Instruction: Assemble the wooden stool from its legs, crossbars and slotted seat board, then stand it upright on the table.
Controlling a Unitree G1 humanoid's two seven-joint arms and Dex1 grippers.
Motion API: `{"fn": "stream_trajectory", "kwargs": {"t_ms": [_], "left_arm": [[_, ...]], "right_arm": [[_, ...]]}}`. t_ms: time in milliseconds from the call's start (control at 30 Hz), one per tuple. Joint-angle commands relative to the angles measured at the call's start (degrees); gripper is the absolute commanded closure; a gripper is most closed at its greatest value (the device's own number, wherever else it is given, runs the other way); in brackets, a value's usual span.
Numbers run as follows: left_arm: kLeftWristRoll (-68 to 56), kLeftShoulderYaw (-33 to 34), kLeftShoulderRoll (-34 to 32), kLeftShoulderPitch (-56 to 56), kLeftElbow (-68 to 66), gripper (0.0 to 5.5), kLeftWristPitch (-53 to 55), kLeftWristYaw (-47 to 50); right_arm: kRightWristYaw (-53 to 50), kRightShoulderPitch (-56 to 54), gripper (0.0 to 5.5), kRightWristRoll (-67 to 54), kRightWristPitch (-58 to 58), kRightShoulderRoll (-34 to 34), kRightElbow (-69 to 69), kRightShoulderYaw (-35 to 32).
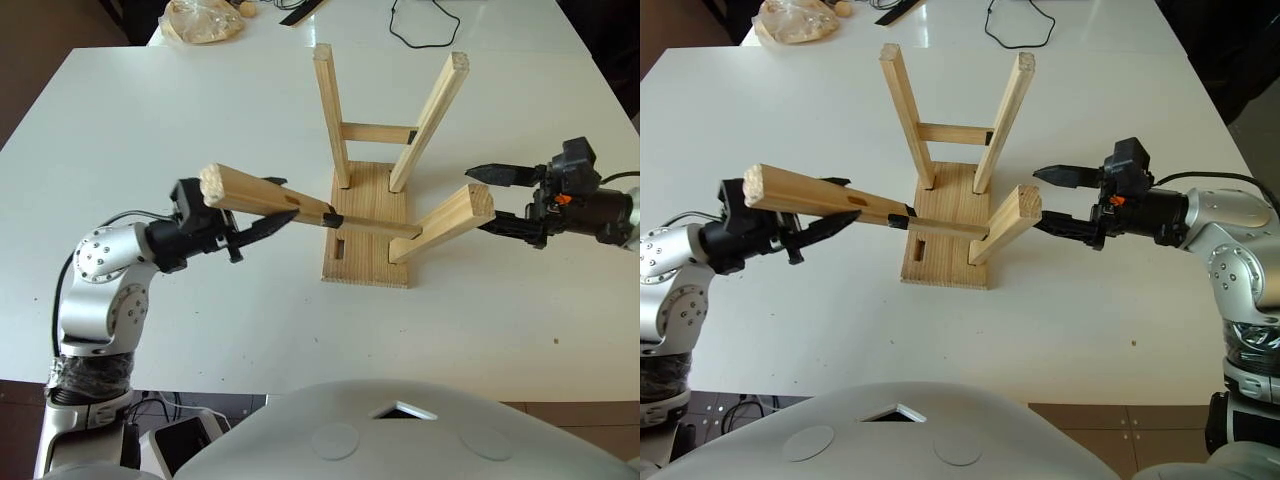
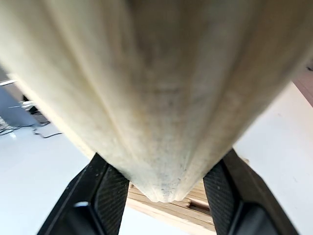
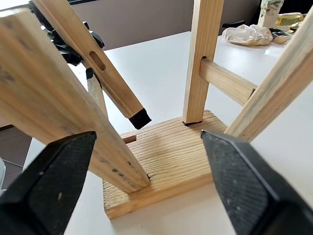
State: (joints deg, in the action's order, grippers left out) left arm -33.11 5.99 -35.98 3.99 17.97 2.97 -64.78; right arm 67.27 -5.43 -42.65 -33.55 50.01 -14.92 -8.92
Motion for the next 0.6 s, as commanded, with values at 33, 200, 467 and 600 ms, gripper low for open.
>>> {"fn": "stream_trajectory", "kwargs": {"t_ms": [33, 200, 467, 600], "left_arm": [[1.6, -2.0, -2.7, 2.6, -0.7, 3.45, -0.5, -4.4], [2.4, -4.2, -5.5, 3.9, -1.1, 3.45, 0.7, -7.4], [2.0, -7.0, -11.7, 1.9, -0.7, 3.45, 6.6, -7.8], [-2.0, -7.8, -14.5, -3.2, -0.7, 3.45, 14.2, -7.5]], "right_arm": [[0.5, -1.1, 1.55, 1.1, 0.7, 0.0, -0.2, 0.8], [0.3, -1.0, 1.55, 1.3, 0.6, -0.5, -0.7, 1.1], [0.1, -0.6, 1.55, 1.7, 0.7, -0.7, -1.6, 1.5], [0.4, 0.1, 1.55, 2.1, 1.2, -0.7, -2.2, 2.0]]}}
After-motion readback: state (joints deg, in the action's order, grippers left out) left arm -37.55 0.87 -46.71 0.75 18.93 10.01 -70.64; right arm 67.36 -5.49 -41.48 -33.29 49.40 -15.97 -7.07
